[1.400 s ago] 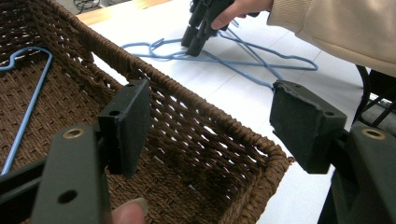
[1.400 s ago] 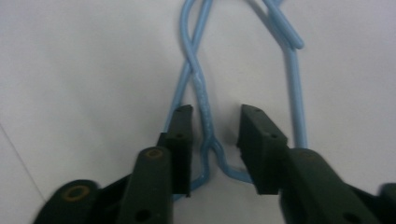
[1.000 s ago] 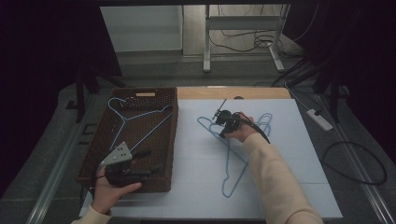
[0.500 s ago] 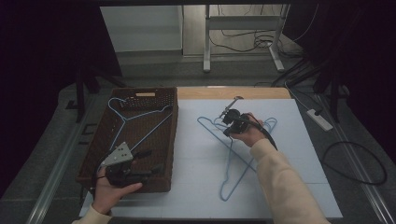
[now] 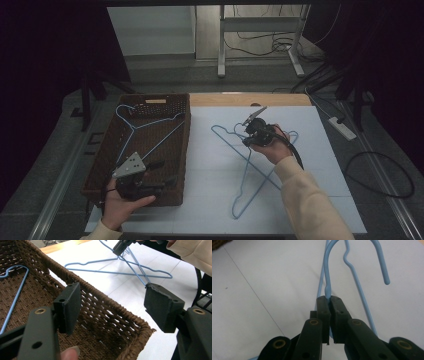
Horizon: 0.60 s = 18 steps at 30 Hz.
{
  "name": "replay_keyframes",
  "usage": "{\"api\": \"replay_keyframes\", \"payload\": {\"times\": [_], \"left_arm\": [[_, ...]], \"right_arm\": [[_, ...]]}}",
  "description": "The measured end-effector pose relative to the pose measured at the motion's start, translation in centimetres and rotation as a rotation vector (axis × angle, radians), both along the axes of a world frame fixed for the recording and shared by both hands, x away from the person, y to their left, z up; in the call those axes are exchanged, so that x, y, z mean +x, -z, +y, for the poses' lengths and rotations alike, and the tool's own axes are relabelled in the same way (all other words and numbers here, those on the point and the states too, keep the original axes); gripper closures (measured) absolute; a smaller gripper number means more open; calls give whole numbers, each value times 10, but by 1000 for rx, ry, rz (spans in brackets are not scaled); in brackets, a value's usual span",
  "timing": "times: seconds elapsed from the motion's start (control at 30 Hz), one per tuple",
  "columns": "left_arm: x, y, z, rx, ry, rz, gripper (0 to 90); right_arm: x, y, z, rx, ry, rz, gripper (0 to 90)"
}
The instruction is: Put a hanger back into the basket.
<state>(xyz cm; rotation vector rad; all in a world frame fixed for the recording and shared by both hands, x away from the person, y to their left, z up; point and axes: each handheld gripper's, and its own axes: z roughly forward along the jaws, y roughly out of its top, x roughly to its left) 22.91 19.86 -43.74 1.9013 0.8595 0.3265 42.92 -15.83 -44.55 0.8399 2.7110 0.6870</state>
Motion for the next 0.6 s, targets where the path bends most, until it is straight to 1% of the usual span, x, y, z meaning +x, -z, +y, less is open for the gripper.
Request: {"api": "replay_keyframes", "payload": {"times": [0.07, 0.23, 0.5, 0.6], "left_arm": [[0, -1, -1, -1, 3, 1, 313], [0, -2, -5, 2, 6, -1, 313], [1, -5, -15, -3, 22, 1, 313], [2, -5, -21, -2, 30, 5, 313]], "right_arm": [[-1, -1, -1, 9, 17, -1, 869], [-5, -1, -5, 30, 27, 0, 869], [-9, -1, -6, 40, 36, -1, 869], [-10, -1, -6, 37, 37, -3, 869]]}}
